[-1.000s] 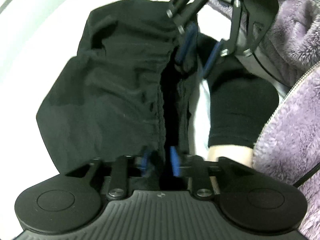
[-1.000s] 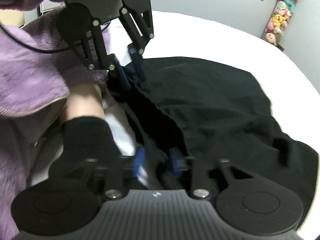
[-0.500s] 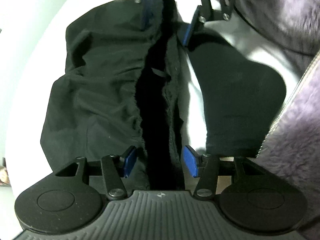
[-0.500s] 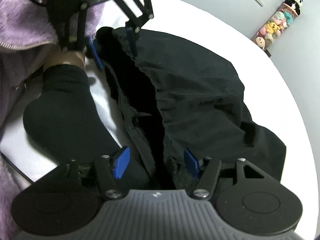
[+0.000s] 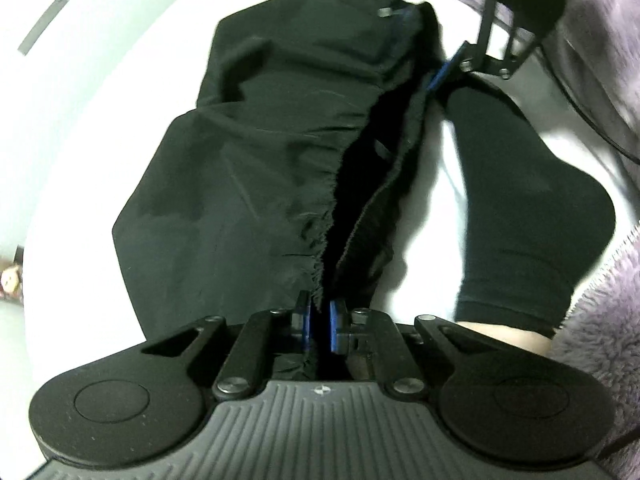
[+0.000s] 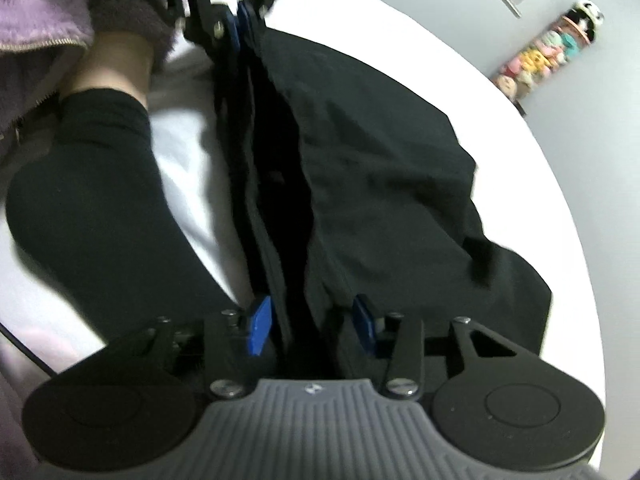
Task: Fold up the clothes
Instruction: 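Grasp the black shorts waistband with the left gripper while the right gripper grasps it too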
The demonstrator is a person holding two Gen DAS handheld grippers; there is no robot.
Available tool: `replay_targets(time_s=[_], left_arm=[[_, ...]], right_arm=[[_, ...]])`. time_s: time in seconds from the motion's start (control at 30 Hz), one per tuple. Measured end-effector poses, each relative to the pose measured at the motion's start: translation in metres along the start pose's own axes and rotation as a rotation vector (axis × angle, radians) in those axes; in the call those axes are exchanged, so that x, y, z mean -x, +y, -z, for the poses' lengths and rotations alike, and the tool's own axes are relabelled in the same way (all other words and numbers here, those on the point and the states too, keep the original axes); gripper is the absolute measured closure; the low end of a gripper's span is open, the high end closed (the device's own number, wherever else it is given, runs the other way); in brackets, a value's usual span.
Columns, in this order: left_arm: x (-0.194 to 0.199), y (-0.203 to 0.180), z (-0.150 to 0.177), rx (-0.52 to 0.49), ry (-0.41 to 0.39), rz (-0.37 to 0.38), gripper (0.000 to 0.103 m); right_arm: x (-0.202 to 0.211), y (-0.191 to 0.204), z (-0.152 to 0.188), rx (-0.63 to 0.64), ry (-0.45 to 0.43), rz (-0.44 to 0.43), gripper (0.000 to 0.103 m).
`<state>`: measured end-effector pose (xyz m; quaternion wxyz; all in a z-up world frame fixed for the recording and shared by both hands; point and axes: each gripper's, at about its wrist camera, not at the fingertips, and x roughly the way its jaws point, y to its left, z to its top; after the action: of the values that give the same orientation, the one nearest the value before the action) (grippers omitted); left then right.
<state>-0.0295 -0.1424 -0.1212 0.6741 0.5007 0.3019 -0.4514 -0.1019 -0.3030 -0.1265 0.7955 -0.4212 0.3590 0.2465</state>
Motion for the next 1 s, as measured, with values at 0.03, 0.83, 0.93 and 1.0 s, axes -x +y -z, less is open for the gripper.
replay_targets(time_s=[0.03, 0.83, 0.93, 1.0], left_arm=[[0.001, 0.004, 0.001, 0.019, -0.004, 0.001, 0.096], [-0.004, 0.019, -0.001, 0.133, 0.011, 0.06, 0.096], [-0.003, 0.018, 0.001, 0.135, 0.011, 0.064, 0.096], [-0.004, 0.017, 0.002, 0.131, 0.012, 0.064, 0.096]], right_arm=[[0.001, 0.001, 0.004, 0.01, 0.012, 0.01, 0.057], [-0.013, 0.034, 0.061, 0.306, 0.167, 0.239, 0.056], [-0.011, 0.033, 0.063, 0.291, 0.155, 0.287, 0.087], [-0.007, 0.029, 0.064, 0.266, 0.139, 0.308, 0.09]])
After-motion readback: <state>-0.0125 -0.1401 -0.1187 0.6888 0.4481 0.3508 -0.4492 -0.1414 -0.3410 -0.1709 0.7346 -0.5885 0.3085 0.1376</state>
